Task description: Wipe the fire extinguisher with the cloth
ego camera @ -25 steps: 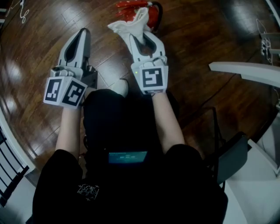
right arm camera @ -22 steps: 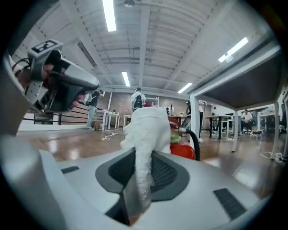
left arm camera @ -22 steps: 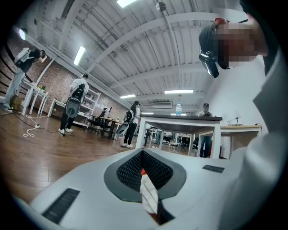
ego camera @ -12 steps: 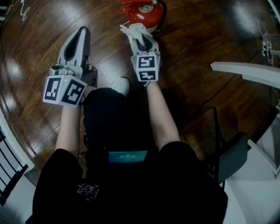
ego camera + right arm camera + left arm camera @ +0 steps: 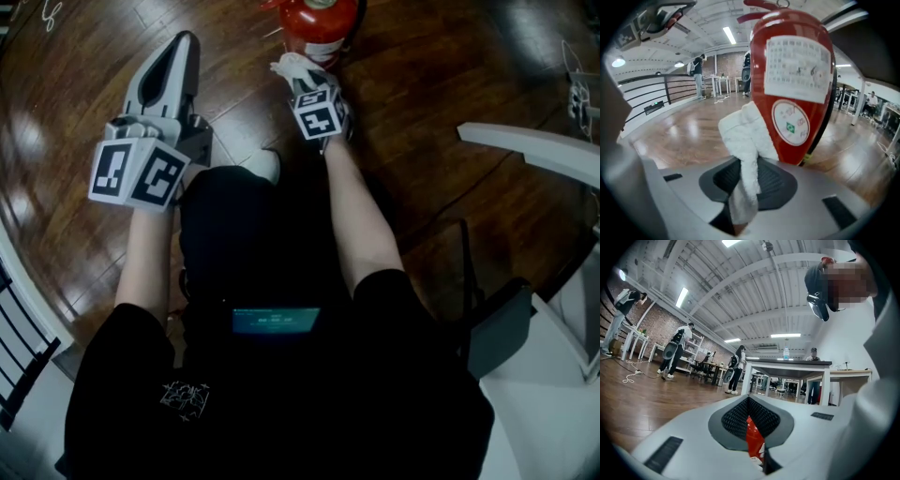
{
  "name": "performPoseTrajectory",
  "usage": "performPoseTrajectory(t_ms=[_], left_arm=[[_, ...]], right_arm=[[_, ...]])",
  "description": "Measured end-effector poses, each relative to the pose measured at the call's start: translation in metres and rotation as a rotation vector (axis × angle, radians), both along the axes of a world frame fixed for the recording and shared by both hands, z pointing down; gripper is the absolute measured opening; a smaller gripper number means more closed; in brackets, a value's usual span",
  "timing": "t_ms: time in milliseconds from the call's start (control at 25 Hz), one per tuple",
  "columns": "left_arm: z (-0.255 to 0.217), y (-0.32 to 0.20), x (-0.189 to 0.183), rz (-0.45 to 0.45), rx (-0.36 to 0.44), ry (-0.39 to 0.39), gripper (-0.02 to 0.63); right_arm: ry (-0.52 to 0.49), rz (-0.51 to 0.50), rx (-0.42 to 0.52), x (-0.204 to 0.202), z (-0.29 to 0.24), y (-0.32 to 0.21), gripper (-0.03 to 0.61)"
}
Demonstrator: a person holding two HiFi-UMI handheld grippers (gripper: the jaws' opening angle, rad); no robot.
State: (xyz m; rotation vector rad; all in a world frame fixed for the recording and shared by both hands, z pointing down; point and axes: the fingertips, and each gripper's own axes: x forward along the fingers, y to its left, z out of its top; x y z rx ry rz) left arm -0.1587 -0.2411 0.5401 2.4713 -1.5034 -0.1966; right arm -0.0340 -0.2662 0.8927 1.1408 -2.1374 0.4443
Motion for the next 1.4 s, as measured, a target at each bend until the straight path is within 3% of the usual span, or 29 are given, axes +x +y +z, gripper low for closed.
performPoseTrajectory(t_ms=[120, 240, 440, 600, 880, 1120, 1400], left_arm=[[0.001, -0.001, -0.004, -0.003, 0.0, -0.006, 0.0], [0.001, 0.0, -0.009, -0.014, -0.002, -0.004, 0.0], [-0.005, 0.0, -0.007, -0.014, 0.011, -0.012, 0.0], [-0.01, 0.001, -0.006, -0.008, 0.018, -0.013, 0.0], [-0.014, -0.004, 0.001, 0.015, -0.017, -0.006, 0.0], [-0.087, 0.008, 0.022, 0.077, -0.062, -0.053, 0.0], [-0.231, 0.052, 0.04, 0.105, -0.092, -0.049, 0.0]], right_arm=[[0.036, -0.037, -0.032, 0.009, 0.017, 0.002, 0.107], [0.016, -0.059, 0.016, 0.01, 0.006, 0.002, 0.107], [-0.122, -0.043, 0.181, 0.011, -0.074, 0.004, 0.107], [-0.294, -0.032, 0.308, 0.014, -0.146, 0.012, 0.107], [-0.409, 0.021, 0.401, 0.029, -0.225, 0.013, 0.107], [-0.45, 0.105, 0.418, 0.053, -0.347, 0.034, 0.107], [-0.422, 0.157, 0.431, 0.088, -0.51, 0.091, 0.109]])
